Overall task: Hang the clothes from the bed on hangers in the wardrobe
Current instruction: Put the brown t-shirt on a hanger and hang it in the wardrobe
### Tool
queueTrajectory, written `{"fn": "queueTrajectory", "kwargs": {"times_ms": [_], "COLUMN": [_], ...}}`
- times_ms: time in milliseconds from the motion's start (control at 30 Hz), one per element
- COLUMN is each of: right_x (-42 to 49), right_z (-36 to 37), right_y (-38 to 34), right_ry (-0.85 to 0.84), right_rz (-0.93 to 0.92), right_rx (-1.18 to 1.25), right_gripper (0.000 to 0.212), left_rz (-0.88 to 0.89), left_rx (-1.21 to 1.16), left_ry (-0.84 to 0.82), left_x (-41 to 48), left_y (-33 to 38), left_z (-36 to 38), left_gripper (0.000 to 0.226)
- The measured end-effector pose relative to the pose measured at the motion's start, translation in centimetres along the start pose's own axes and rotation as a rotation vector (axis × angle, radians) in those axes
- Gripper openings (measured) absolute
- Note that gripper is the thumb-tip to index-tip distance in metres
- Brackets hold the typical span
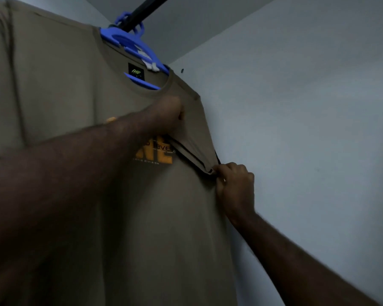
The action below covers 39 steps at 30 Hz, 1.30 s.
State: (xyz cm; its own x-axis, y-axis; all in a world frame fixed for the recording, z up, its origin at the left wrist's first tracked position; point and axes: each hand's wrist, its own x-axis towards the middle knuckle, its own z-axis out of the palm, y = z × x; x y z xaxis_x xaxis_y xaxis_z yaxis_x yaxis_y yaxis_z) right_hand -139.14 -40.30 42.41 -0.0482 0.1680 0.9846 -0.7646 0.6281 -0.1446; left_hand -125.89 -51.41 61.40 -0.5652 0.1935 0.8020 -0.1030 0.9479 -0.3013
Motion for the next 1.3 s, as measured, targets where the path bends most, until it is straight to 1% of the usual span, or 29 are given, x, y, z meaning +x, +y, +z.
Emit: {"fn": "queueTrajectory", "kwargs": {"times_ms": [100,133,200,267,300,333,400,467,500,567,633,700,733,833,867,967,1000,1033,1100,1167,1233,1300], "right_x": [-0.5,-0.5,-0.3,0.7,1.4,2.0,3.0,3.4,3.4,3.5,3.4,3.4,3.3,2.9,2.7,2.0,1.6,1.0,-0.3,-2.2,-4.2,-5.9], "right_z": [0.6,0.9,1.1,1.3,1.7,2.1,2.9,3.4,3.6,3.7,3.8,3.9,3.9,3.8,3.7,2.9,2.5,2.1,0.9,-0.3,-1.5,-2.4], "right_y": [-0.1,-0.2,-0.6,-0.9,-0.8,-0.6,0.1,0.5,0.7,1.0,1.5,2.2,2.6,3.1,3.1,2.2,1.7,1.3,0.8,0.9,1.3,1.6], "right_ry": [-0.053,-0.056,-0.106,-0.136,-0.143,-0.159,-0.238,-0.333,-0.366,-0.382,-0.362,-0.323,-0.309,-0.297,-0.287,-0.252,-0.256,-0.282,-0.411,-0.541,-0.599,-0.647], "right_rz": [-0.005,0.021,0.187,0.426,0.541,0.633,0.733,0.742,0.720,0.666,0.657,0.678,0.690,0.719,0.731,0.767,0.792,0.819,0.837,0.848,0.889,0.927], "right_rx": [0.076,0.117,0.338,0.601,0.688,0.738,0.765,0.775,0.773,0.749,0.724,0.676,0.649,0.606,0.608,0.683,0.752,0.819,0.896,0.949,0.989,0.985], "right_gripper": [0.021,0.018,0.013,0.009,0.009,0.010,0.020,0.022,0.020,0.022,0.023,0.029,0.029,0.016,0.015,0.008,0.009,0.015,0.022,0.019,0.022,0.027], "left_rz": [0.060,0.084,0.124,0.134,0.132,0.132,0.147,0.199,0.246,0.342,0.353,0.308,0.294,0.255,0.249,0.244,0.242,0.240,0.216,0.189,0.174,0.149], "left_rx": [0.157,0.185,0.198,0.192,0.191,0.196,0.236,0.353,0.457,0.652,0.706,0.725,0.737,0.756,0.759,0.756,0.744,0.728,0.659,0.543,0.417,0.305], "left_ry": [-0.006,0.008,0.045,0.041,0.030,0.020,0.013,0.010,0.005,-0.058,-0.172,-0.262,-0.276,-0.296,-0.298,-0.303,-0.293,-0.267,-0.187,-0.140,-0.097,-0.097], "left_x": [-0.5,-0.7,-1.0,-1.2,-1.1,-1.1,-1.5,-1.9,-2.0,-2.3,-3.0,-3.9,-4.4,-5.9,-6.2,-7.7,-8.3,-8.9,-10.5,-12.8,-15.6,-19.1], "left_y": [-0.8,-1.0,-1.3,-1.6,-1.7,-1.8,-2.0,-2.3,-2.5,-2.9,-3.1,-3.3,-3.4,-3.7,-3.7,-3.6,-3.5,-3.4,-2.7,-1.5,-0.4,0.5], "left_z": [1.0,1.1,1.1,1.0,1.0,1.0,0.9,0.8,0.9,1.1,1.5,2.0,2.2,2.5,2.6,2.7,2.5,2.3,1.4,0.6,0.1,-0.4], "left_gripper": [0.028,0.030,0.036,0.039,0.039,0.038,0.035,0.037,0.042,0.051,0.049,0.049,0.050,0.056,0.056,0.057,0.056,0.055,0.052,0.047,0.041,0.039]}}
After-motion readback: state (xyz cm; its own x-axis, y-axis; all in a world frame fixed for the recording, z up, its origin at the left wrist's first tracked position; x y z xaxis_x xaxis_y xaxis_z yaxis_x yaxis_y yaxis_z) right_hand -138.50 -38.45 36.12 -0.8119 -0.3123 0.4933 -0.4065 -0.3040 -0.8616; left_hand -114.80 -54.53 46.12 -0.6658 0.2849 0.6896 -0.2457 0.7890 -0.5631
